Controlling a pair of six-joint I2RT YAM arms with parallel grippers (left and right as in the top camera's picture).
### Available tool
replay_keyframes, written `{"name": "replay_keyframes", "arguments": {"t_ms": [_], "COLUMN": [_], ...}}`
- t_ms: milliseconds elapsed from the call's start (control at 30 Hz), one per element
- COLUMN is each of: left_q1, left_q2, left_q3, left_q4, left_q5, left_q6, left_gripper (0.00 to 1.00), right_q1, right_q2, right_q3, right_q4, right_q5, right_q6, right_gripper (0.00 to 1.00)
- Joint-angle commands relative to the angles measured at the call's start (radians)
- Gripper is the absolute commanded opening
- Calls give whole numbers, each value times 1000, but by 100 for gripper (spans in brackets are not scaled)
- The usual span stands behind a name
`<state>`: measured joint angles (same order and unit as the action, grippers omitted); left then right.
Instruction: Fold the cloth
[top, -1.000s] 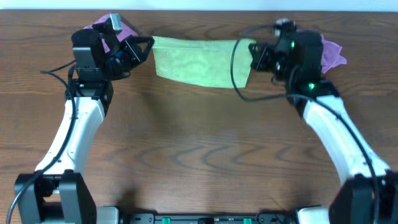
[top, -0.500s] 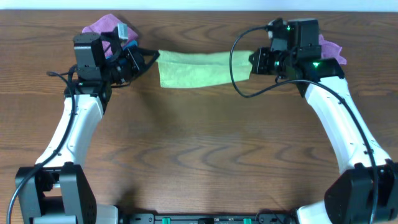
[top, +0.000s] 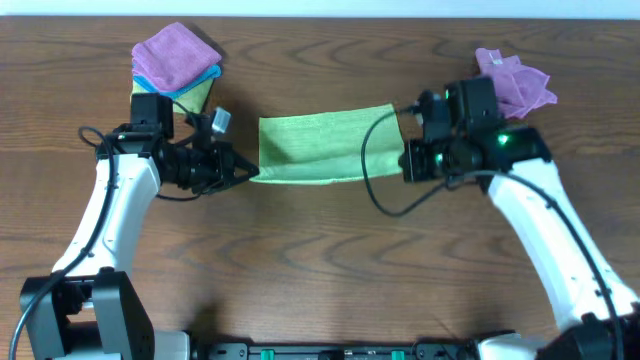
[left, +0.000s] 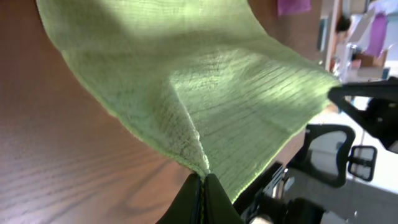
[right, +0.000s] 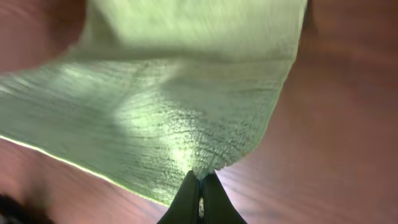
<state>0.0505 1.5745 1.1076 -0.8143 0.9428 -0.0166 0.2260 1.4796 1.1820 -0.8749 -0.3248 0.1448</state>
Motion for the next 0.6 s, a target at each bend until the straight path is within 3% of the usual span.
{"name": "replay_keyframes", "arguments": {"t_ms": [0, 233, 500, 567], "left_q1": [1, 0, 0, 0], "left_q2": [-19, -19, -19, -19], "left_q3": [6, -30, -117, -117], "left_q4": [-39, -143, -113, -55], "left_q5": [-15, -61, -60, -60], "left_q6": [117, 190, 201, 138], "left_gripper": [6, 6, 6, 5], "right_q1": [8, 8, 40, 40], "right_q2": [-58, -178, -180, -180], "right_q3": [-118, -305, -359, -359], "right_q4": [23, 60, 105, 183], "right_q5": [14, 14, 16, 42], "right_q6": [14, 37, 61, 68], "right_gripper": [1, 1, 1, 1]}}
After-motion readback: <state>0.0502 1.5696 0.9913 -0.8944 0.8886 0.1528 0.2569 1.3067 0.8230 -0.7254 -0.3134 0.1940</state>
